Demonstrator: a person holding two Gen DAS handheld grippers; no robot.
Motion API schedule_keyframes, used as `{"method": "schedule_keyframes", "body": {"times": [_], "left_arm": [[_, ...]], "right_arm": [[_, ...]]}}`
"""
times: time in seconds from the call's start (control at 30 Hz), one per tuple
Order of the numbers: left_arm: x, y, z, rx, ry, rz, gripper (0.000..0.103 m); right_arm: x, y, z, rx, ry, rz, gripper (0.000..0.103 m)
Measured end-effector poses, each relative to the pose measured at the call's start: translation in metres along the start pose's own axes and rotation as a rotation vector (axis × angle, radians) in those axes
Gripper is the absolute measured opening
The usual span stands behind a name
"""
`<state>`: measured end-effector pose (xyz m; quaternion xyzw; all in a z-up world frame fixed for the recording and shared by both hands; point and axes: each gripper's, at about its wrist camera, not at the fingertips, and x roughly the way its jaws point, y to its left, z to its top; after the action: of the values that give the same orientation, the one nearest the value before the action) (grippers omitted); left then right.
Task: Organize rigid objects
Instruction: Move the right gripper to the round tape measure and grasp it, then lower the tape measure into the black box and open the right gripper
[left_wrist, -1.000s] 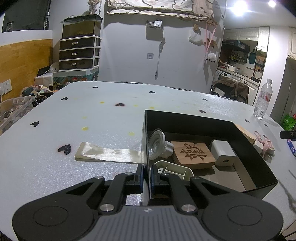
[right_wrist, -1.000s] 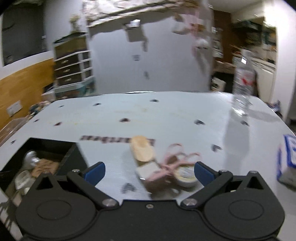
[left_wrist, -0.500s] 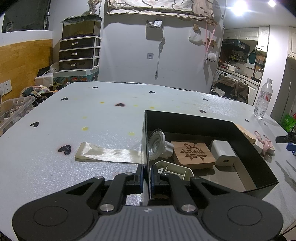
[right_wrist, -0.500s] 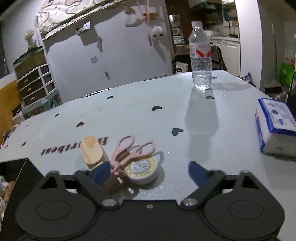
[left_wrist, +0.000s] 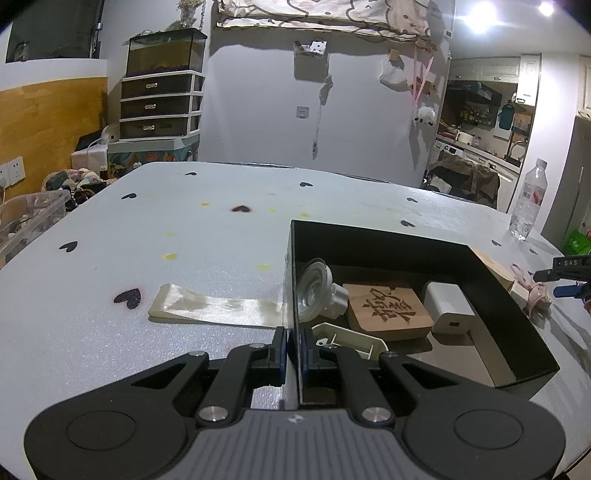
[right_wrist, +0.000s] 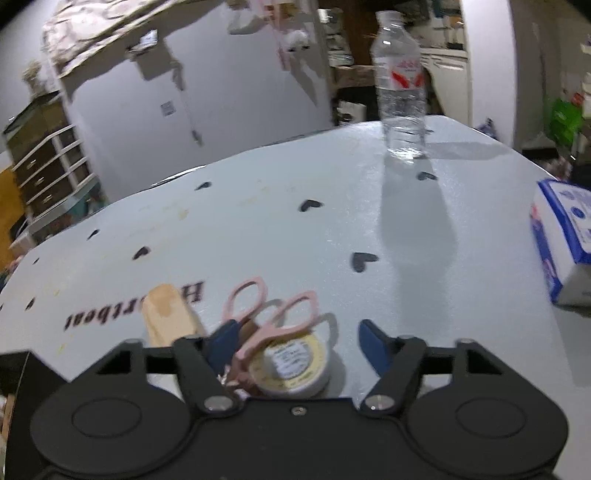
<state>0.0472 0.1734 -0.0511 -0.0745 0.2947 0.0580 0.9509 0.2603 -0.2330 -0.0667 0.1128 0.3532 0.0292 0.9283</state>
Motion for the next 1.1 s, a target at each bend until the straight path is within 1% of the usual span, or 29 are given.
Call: {"method": "schedule_keyframes", "body": {"times": [0.07, 0.13, 0.17, 0.27, 0.43, 0.53, 0.57, 0.6, 0.63, 0.8, 0.93, 1.0, 1.1], "left_arm": [[0.002, -0.002, 0.000, 0.004, 0.001, 0.005, 0.007], [0.004, -0.004, 0.000, 0.010, 0.004, 0.013, 0.007], [0.005, -0.005, 0.000, 0.011, 0.006, 0.015, 0.007], [0.007, -0.005, 0.000, 0.009, 0.010, 0.020, 0.007], [0.007, -0.006, -0.001, 0.010, 0.008, 0.026, 0.007], [0.007, -0.006, 0.000, 0.008, 0.008, 0.022, 0.007], [0.007, -0.006, 0.000, 0.008, 0.007, 0.022, 0.007], [0.007, -0.006, 0.000, 0.008, 0.006, 0.021, 0.007], [0.007, -0.006, 0.000, 0.007, 0.007, 0.021, 0.007], [0.007, -0.006, 0.000, 0.007, 0.007, 0.020, 0.007], [0.007, -0.006, 0.000, 0.008, 0.007, 0.022, 0.007], [0.007, -0.006, 0.000, 0.009, 0.007, 0.021, 0.007], [0.007, -0.006, 0.000, 0.009, 0.007, 0.023, 0.007]], "right_arm": [[0.004, -0.004, -0.001, 0.001, 0.016, -0.008, 0.063], [0.008, -0.006, -0.003, 0.000, 0.044, 0.011, 0.064], [0.008, -0.006, -0.005, -0.002, 0.047, 0.032, 0.063], [0.007, -0.001, -0.007, -0.026, 0.044, 0.031, 0.063], [0.006, 0.006, -0.009, -0.069, 0.078, 0.058, 0.064], [0.007, 0.013, -0.014, -0.133, 0.062, 0.037, 0.065], [0.007, 0.014, -0.014, -0.144, 0.058, 0.034, 0.064], [0.007, 0.014, -0.014, -0.152, 0.055, 0.041, 0.058], [0.007, 0.014, -0.014, -0.156, 0.052, 0.047, 0.057], [0.001, 0.009, -0.017, -0.174, 0.043, 0.048, 0.056], [-0.012, 0.002, -0.023, -0.186, 0.026, 0.047, 0.056], [-0.025, -0.003, -0.026, -0.180, 0.011, 0.062, 0.056], [-0.049, -0.003, -0.029, -0.175, -0.022, 0.117, 0.056]]}}
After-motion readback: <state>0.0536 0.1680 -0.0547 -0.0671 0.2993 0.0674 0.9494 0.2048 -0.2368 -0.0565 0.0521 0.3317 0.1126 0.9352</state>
